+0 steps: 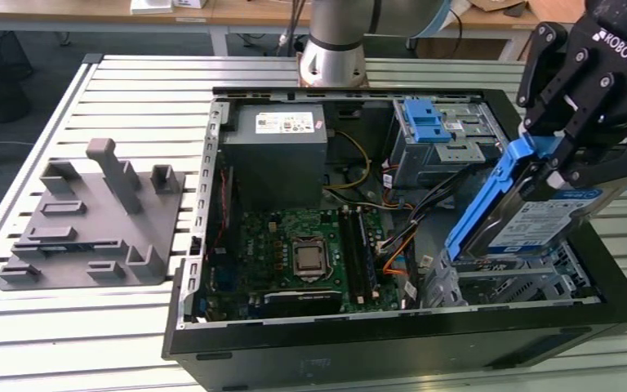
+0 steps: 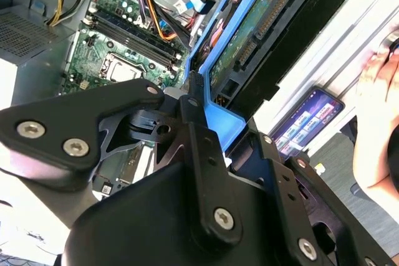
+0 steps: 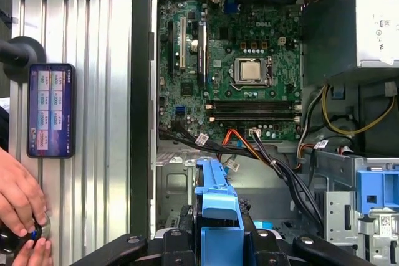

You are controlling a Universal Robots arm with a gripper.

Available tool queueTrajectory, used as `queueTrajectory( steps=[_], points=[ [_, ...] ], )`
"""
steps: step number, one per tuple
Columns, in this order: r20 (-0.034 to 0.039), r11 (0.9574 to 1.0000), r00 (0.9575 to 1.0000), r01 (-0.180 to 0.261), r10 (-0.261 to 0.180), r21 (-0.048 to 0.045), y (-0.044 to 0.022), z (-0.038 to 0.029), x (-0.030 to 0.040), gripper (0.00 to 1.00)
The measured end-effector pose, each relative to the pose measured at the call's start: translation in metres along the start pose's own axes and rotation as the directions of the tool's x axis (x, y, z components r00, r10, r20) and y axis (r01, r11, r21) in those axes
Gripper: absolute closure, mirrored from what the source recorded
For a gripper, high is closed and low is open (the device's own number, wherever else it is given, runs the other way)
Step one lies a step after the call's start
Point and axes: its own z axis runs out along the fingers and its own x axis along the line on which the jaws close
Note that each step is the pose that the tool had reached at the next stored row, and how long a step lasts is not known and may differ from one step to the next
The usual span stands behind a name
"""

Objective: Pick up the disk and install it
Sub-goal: 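Insert the disk into the insertion slot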

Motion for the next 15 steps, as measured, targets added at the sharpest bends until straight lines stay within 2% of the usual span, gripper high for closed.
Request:
queueTrajectory(
  steps=[15],
  points=[
    [-0.0001,1.0000,1.0000,0.000,0.000,0.0000,-0.0077,0.0068,0.0013,0.64]
  ],
)
